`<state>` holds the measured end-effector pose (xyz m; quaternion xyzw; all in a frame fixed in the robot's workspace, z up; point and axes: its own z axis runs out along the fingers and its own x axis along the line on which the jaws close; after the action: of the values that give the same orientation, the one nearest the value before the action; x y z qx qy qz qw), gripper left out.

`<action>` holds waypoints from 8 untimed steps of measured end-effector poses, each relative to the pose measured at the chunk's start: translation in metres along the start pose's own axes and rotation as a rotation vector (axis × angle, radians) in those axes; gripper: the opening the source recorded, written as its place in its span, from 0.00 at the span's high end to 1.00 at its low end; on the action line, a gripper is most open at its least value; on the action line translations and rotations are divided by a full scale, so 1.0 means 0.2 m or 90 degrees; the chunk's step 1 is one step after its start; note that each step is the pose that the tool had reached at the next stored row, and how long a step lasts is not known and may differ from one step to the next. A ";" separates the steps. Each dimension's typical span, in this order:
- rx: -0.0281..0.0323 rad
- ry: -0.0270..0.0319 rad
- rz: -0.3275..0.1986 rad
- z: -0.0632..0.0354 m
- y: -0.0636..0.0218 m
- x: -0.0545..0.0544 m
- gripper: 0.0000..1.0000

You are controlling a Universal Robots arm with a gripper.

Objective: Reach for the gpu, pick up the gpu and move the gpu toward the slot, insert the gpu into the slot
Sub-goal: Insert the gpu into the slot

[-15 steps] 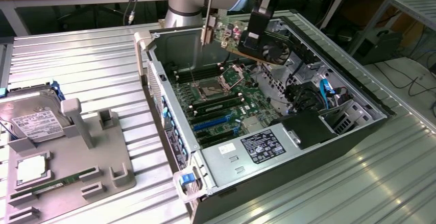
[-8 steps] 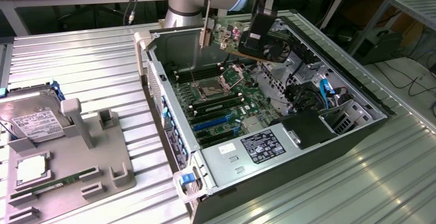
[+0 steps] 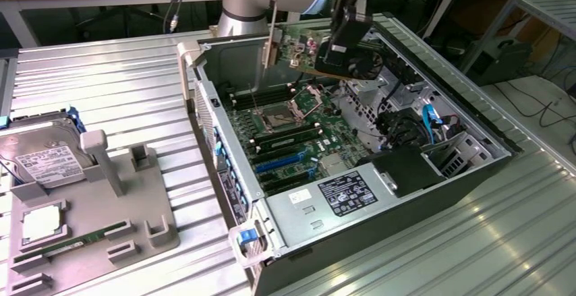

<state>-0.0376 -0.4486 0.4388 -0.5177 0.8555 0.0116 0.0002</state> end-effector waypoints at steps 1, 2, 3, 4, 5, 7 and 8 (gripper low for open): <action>-0.0002 0.0001 -0.010 0.001 0.000 0.00 0.72; -0.0004 0.0005 -0.029 0.001 0.000 0.00 0.72; -0.0006 0.0007 -0.044 0.001 0.001 0.00 0.72; -0.0007 0.0009 -0.055 0.001 0.001 0.00 0.72; -0.0009 0.0012 -0.071 0.001 0.001 0.00 0.72; -0.0011 0.0017 -0.090 0.001 0.001 0.00 0.72; -0.0013 0.0019 -0.101 0.001 0.001 0.00 0.72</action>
<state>-0.0377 -0.4487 0.4386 -0.5837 0.8119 0.0116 -0.0006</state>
